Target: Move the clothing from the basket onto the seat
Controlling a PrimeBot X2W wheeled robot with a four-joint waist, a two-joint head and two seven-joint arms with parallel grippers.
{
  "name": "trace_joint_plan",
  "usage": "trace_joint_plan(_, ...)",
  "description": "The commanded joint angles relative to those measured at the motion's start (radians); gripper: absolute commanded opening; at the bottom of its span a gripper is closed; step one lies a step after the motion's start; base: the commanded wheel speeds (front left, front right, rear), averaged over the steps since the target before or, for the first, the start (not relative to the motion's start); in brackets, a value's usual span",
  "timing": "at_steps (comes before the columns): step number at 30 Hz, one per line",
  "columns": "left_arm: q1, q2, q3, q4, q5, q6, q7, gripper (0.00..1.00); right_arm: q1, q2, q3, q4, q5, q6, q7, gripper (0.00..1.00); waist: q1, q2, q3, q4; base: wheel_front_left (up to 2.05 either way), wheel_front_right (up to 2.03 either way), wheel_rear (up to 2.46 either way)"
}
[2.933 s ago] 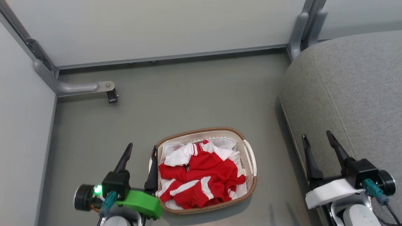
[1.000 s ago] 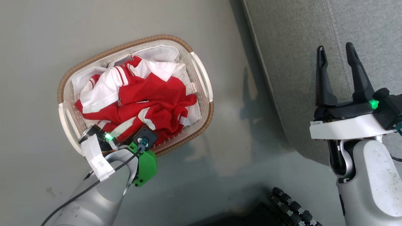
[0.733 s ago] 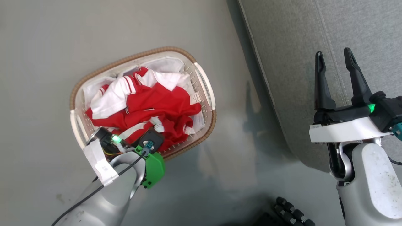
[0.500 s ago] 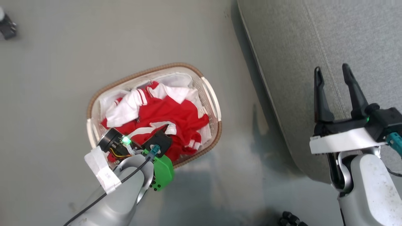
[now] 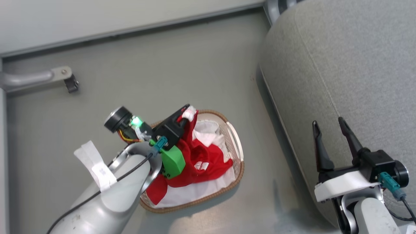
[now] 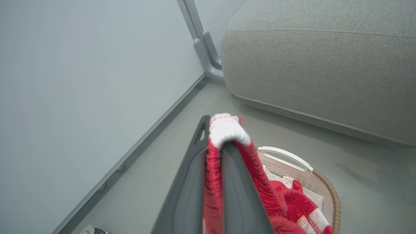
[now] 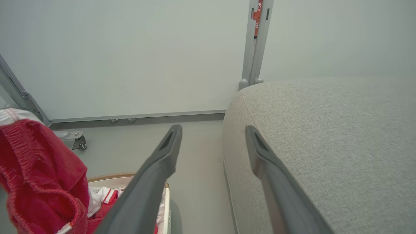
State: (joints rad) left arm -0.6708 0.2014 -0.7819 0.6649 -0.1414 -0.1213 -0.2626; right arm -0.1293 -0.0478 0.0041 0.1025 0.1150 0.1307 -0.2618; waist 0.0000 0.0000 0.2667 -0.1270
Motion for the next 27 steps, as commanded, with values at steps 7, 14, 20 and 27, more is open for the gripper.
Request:
trace_joint_plan(7, -0.133, 0.026, -0.032, -0.083, -0.022, -0.008, 0.021, 0.00, 0.036, -0.005, 0.050, 0.009, -0.014, 0.000, -0.005, 1.00, 0.0000, 0.0000, -0.200, 0.053, 0.00, 0.00, 0.00)
trace_joint_plan(14, -0.231, 0.014, -0.030, -0.110, -0.069, -0.009, 0.051, 0.00, 0.009, -0.005, 0.099, 0.008, -0.020, 0.000, -0.005, 1.00, 0.0000, 0.0000, -0.234, 0.045, 0.00, 0.00, 0.00)
trace_joint_plan(20, -0.292, -0.002, -0.012, -0.098, -0.095, -0.009, 0.061, 0.00, -0.023, -0.005, 0.138, 0.004, -0.016, 0.000, -0.005, 1.00, 0.0000, 0.0000, -0.249, 0.038, 0.00, 0.00, 0.00)
trace_joint_plan(27, -0.325, -0.022, -0.004, -0.095, -0.118, -0.006, 0.059, 0.00, -0.050, -0.005, 0.179, 0.013, -0.012, 0.000, -0.005, 1.00, 0.0000, 0.0000, -0.257, 0.043, 0.00, 0.00, 0.00)
